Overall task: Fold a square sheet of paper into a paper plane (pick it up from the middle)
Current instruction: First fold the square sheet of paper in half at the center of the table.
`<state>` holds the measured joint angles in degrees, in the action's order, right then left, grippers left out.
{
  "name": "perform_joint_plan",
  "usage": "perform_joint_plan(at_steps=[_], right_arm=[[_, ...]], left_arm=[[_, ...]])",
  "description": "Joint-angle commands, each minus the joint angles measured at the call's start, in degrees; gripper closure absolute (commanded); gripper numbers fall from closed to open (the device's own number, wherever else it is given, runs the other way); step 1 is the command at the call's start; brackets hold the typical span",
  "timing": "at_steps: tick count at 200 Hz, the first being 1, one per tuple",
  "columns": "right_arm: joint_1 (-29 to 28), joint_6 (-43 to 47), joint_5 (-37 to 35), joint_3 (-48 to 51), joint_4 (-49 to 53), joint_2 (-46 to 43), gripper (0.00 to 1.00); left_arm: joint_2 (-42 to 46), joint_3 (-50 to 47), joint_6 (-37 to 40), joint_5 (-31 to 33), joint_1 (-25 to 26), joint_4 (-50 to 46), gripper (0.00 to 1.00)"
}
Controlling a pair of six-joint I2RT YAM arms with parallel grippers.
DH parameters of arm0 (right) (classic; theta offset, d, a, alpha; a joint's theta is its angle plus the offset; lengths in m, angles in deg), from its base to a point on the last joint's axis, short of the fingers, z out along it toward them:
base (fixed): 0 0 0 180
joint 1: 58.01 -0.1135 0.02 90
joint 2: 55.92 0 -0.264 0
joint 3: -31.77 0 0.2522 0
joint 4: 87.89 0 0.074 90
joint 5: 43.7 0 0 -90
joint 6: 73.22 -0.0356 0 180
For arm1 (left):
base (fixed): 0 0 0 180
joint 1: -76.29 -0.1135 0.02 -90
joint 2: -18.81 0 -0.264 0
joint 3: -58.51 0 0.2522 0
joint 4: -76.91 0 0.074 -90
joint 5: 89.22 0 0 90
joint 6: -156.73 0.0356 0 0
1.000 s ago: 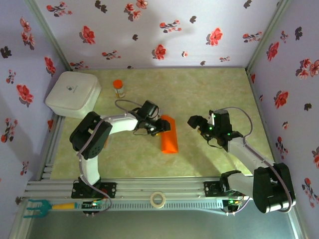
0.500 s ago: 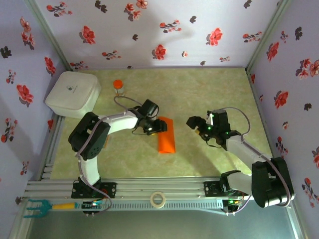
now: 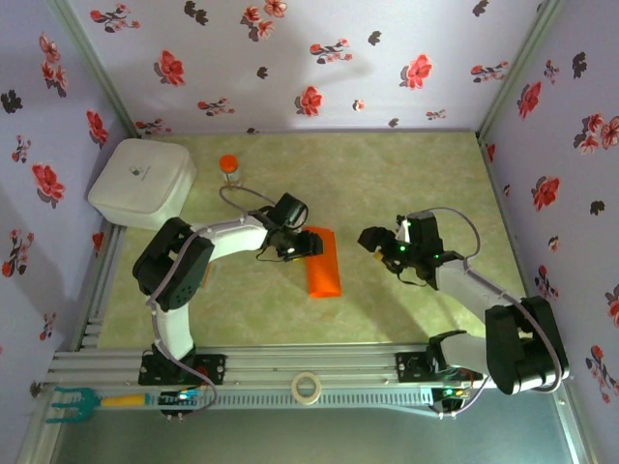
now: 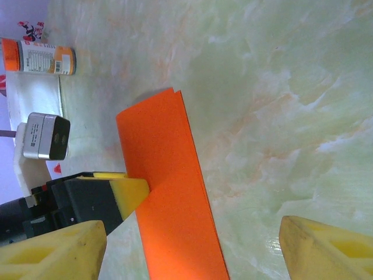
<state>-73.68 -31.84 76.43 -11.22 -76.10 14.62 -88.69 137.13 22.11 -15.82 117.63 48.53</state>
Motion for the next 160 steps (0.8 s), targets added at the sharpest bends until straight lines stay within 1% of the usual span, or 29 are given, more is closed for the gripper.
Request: perform_joint_plan(at_steps=[1,11,38,56,71,130,160], right_arm=[[-0.8,0.3,2.0,-2.0,-0.9,1.1,0.21],[-0.9,0.4,2.1,-2.3,-0.7,1.6,0.21],[-1.2,0.3,1.8,-2.2,-0.7,2.0,0.21],[-1.3,0.4,1.8,-2.3,-0.7,2.2,0.21],[-1.5,0.5,2.0,-2.5,-0.6,2.4,0.21],[-1.9,0.6,2.2,-3.1,-0.2,4.0,0.21],[-2.5,0.8,2.5,-3.6,-0.3,4.8,0.21]], left_arm=[[1.2,-0.7,-0.3,2.1,0.0,-0.4,0.43],[1.0,-0.6,0.0,2.2,0.1,-0.7,0.44],[1.0,-0.8,0.2,3.2,0.0,-1.3,0.48],[0.0,0.1,1.7,2.4,0.1,-1.9,0.48],[-1.7,1.8,3.7,1.6,0.1,-4.3,0.47],[-5.0,4.4,8.6,2.4,0.2,-9.3,0.44],[-6.6,6.5,10.4,4.3,0.3,-12.8,0.44]])
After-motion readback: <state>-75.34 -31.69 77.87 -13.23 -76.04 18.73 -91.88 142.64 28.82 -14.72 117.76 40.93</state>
